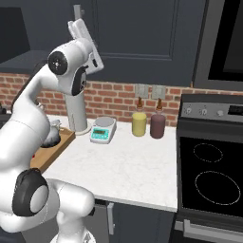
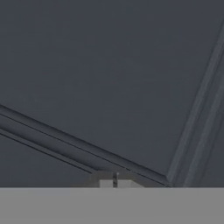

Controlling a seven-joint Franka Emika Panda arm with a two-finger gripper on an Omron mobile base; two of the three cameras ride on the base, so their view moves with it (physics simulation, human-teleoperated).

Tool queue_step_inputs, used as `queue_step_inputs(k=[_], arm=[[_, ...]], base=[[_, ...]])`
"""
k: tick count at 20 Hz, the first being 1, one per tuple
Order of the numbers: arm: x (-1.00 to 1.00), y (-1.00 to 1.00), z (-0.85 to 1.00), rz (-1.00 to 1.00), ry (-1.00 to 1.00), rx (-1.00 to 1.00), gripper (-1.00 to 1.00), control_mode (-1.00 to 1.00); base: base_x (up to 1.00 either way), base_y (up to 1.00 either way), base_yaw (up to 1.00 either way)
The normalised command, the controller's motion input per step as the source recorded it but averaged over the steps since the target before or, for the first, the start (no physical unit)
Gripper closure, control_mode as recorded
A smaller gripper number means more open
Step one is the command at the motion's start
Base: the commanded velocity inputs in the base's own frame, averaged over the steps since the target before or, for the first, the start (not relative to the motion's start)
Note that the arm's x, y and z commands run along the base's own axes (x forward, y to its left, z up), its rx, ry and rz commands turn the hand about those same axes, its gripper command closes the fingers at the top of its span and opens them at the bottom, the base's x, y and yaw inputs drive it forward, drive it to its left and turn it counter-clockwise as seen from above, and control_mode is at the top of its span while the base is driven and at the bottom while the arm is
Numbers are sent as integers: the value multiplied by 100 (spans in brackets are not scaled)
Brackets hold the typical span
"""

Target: Pick the kettle from the counter and place it on the tray. Then pick the mug from the cabinet and place it on the tray. Then close the cabinet doors.

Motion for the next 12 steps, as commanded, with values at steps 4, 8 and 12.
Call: queue_step_inputs(k=[4, 8, 12], arm=[[14, -44, 17, -7, 36, 0, 100, -100], [-28, -43, 41, -3, 58, -7, 100, -100], [-57, -20, 9, 0, 50, -14, 100, -100]], base=[[0, 0, 0], [0, 0, 0], [0, 0, 0]])
